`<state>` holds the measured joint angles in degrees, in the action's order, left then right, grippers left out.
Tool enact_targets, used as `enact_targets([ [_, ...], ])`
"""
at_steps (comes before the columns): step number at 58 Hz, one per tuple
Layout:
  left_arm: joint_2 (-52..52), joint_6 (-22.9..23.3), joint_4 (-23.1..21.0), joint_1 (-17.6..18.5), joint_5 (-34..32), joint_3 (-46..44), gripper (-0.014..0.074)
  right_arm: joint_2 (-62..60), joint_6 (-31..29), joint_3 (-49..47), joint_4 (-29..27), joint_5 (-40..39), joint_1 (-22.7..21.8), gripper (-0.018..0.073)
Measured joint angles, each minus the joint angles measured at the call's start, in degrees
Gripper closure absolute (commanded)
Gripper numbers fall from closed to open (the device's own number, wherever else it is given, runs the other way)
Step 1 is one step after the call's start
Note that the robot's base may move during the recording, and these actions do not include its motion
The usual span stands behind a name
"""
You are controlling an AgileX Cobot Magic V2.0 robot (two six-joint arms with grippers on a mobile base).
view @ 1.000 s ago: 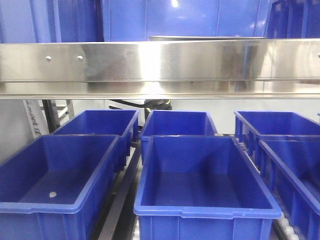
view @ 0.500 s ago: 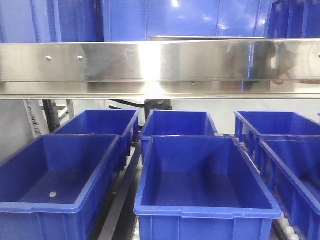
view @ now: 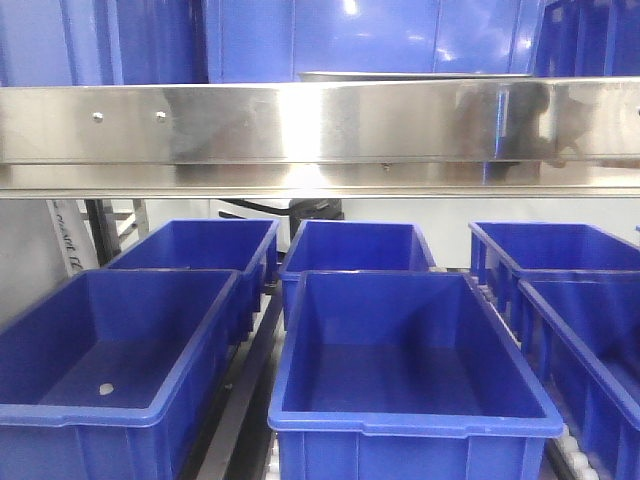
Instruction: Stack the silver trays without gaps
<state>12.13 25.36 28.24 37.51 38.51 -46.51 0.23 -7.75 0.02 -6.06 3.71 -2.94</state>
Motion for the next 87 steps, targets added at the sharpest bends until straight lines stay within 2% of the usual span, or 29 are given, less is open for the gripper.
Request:
enact_targets([
  [21,0.0,0.0,0.0,0.0,0.0,0.0,0.0602,0.0,0.0,0.0,-0.52,0.0,0.0,0.0639],
  [34,0.0,0.0,0.0,0.0,0.0,0.0,0.0602,0.0,0.0,0.0,-3.03,1.38,0.0,0.0639],
  [87,0.0,0.0,0.0,0.0,0.0,0.0,0.0602,0.0,1.52,0.0,-3.13,1.48,0.0,0.0639],
])
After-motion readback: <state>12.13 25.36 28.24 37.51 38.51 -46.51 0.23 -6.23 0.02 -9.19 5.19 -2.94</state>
